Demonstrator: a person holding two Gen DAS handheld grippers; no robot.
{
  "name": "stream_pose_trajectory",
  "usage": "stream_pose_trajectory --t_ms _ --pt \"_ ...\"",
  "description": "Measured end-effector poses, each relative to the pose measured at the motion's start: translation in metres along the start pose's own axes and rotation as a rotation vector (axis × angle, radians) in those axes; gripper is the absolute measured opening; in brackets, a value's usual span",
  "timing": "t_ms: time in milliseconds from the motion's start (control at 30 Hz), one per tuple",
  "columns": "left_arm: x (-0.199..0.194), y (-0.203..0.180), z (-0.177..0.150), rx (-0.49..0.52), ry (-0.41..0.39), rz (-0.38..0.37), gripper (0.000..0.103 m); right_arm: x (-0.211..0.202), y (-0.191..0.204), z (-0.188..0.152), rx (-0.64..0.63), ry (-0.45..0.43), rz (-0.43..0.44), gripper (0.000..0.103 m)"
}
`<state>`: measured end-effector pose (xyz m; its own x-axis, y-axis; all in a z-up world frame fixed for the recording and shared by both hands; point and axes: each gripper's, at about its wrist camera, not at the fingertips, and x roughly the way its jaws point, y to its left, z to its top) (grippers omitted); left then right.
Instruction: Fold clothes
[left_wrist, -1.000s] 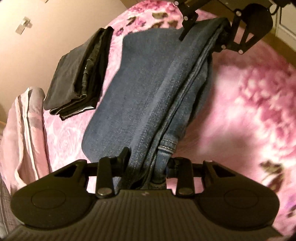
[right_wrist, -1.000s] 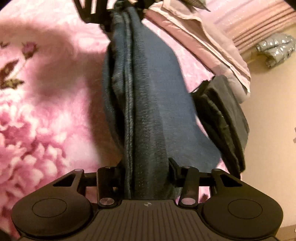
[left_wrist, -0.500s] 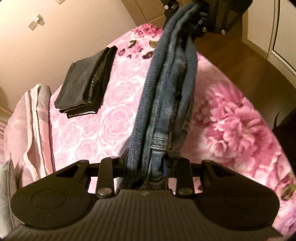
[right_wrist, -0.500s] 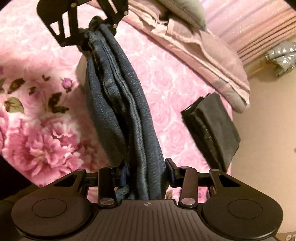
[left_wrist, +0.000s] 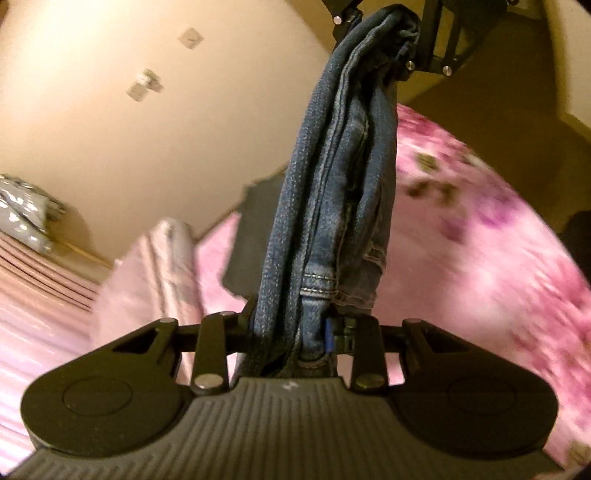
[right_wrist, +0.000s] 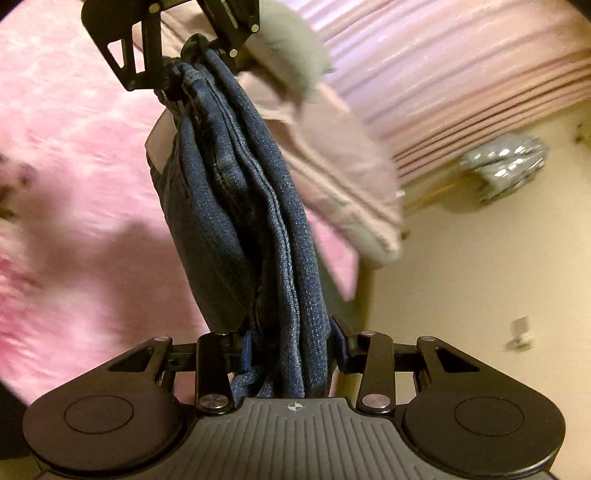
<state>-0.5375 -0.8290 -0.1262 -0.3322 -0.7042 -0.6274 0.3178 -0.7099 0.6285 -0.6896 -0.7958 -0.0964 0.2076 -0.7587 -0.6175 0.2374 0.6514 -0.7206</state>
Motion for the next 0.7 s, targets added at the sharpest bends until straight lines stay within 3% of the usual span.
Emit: stream_pose_trajectory --t_ms 200,400,533,700 --pt "0.123 0.064 0.073 -0.101 0.073 0.122 0.029 0.124 -0.118 -0.075 -0.098 -0.115 -0.061 0.04" --pt "0.234 0.113 0.104 -0.145 0.15 0.253 0.029 0.246 -0.201 -0.123 -0.138 -0.213 -0.119 0.04" --pt "0.3 0.083 0.09 -0.112 0.224 0.239 0.029 0.309 -0.183 -0.152 -0.131 -0.225 -0.088 0.04" --pt "0.35 -0.009 0.055 -0.042 0.286 0.085 0.034 0.362 -0.104 -0.207 -0.146 -0.132 0.11 0.04"
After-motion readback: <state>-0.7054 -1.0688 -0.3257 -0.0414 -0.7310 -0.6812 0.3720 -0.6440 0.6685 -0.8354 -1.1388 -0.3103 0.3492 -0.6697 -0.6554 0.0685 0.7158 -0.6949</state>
